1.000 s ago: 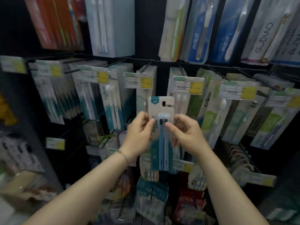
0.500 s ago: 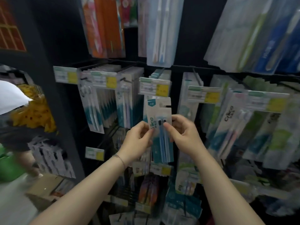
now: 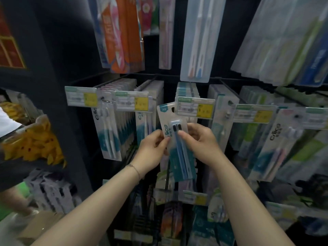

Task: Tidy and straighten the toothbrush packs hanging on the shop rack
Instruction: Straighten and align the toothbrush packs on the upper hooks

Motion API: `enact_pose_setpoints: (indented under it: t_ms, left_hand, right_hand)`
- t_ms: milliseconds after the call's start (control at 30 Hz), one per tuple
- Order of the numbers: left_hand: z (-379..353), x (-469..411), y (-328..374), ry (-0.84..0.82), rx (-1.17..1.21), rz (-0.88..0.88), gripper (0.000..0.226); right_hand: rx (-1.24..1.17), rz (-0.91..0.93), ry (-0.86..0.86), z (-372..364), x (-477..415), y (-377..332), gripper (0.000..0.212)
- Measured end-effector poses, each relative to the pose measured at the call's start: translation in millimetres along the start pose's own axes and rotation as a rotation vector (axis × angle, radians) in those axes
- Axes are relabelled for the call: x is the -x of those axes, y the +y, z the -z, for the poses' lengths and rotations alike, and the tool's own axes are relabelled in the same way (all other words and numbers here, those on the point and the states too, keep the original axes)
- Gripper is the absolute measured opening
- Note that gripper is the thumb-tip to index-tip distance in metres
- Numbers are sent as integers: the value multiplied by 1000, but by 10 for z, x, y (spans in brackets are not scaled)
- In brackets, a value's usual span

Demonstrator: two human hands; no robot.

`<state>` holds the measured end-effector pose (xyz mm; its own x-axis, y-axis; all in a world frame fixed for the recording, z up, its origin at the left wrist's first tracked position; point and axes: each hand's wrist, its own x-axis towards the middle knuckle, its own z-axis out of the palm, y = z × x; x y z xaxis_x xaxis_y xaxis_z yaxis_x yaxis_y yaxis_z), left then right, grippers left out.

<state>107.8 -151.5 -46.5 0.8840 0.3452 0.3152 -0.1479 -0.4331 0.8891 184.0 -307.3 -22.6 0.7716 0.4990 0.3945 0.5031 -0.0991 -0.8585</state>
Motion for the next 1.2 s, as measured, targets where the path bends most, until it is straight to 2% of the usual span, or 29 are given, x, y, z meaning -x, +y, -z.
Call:
enact_pose_setpoints:
  t_ms: [133, 233, 300, 433, 600, 700, 800, 933, 1033, 1200]
  left_hand:
    - [-40, -84, 118, -29, 13, -3, 17]
    - [-81, -116, 167, -69, -8, -29, 16]
    - [-93, -124, 216, -89, 9, -26, 16]
    - [-129, -163, 261, -103, -73, -31, 12]
    - [-147, -152, 210, -47, -197, -53, 13]
    - [-95, -121, 186, 72, -294, -124, 14]
    - [-27, -49, 170, 133, -423, -215, 20]
    - [-74, 81, 210, 80, -699, -386, 9]
    - [-254, 146, 260, 52, -785, -534, 10]
    - [-663, 210, 440, 6, -780, -672, 13]
  right_hand:
    - [-32, -7, 129, 43, -4, -26, 6]
    - [-77, -37, 181, 112, 1, -18, 12]
    - [-101, -82, 195, 153, 2, -29, 25]
    - [-102, -152, 199, 211, 19, 22, 7]
    - [-77, -184, 185, 134, 50, 84, 10]
    - [15, -219, 197, 147, 75, 107, 26]
    - [125, -218, 219, 258, 177, 106, 24]
    - [496, -137, 149, 427, 312, 134, 21]
    - [709, -90, 86, 545, 381, 125, 26]
    - [781, -74, 59, 851, 558, 72, 29]
